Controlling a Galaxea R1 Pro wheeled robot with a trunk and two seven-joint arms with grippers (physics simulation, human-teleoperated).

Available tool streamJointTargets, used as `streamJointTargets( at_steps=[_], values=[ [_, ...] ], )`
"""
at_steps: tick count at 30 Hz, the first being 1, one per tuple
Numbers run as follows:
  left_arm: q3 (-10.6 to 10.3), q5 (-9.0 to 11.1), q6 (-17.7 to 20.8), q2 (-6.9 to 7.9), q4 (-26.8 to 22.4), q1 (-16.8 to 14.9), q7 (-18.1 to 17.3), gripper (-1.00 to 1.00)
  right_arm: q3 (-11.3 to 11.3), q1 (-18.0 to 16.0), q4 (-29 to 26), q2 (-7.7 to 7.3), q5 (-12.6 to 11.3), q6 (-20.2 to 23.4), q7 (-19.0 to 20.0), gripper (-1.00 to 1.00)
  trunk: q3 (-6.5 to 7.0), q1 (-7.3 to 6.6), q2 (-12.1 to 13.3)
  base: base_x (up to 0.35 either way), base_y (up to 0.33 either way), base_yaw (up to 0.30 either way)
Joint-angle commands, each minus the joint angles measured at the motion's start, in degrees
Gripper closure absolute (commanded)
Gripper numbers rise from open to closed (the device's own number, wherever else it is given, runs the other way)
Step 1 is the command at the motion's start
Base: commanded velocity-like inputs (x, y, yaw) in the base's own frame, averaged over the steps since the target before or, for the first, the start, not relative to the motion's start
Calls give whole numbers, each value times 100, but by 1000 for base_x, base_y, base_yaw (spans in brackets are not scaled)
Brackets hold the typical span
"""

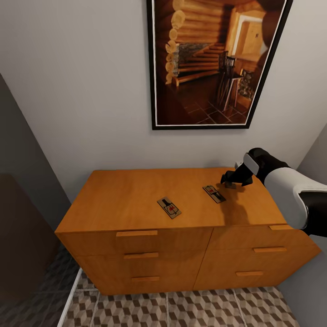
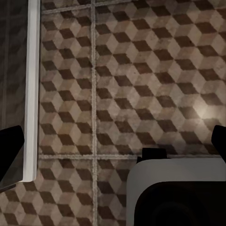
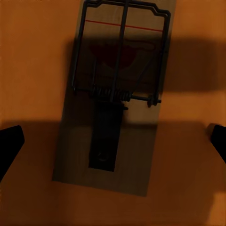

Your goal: Take the four mousetraps from the cabinet in the bathroom and place them on the bathroom floor. Make sure all four end up on the same floor surface, and ensure that at least two of them are either under or directly next to the same bathroom sink.

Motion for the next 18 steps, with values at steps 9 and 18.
streamJointTargets(
  at_steps=[9, 18],
  values=[
    [-50, 30, -30, -2, 21, -10, 15, -100, 32, 4, 18, -9, -56, 21, -2, -100, -7, 1, -2, 0, 0, 0],
    [-54, 30, -29, -2, 21, -10, 15, -100, 32, 4, 18, -13, -56, 21, -2, -100, -7, 1, -2, 0, 0, 0]
  ],
)
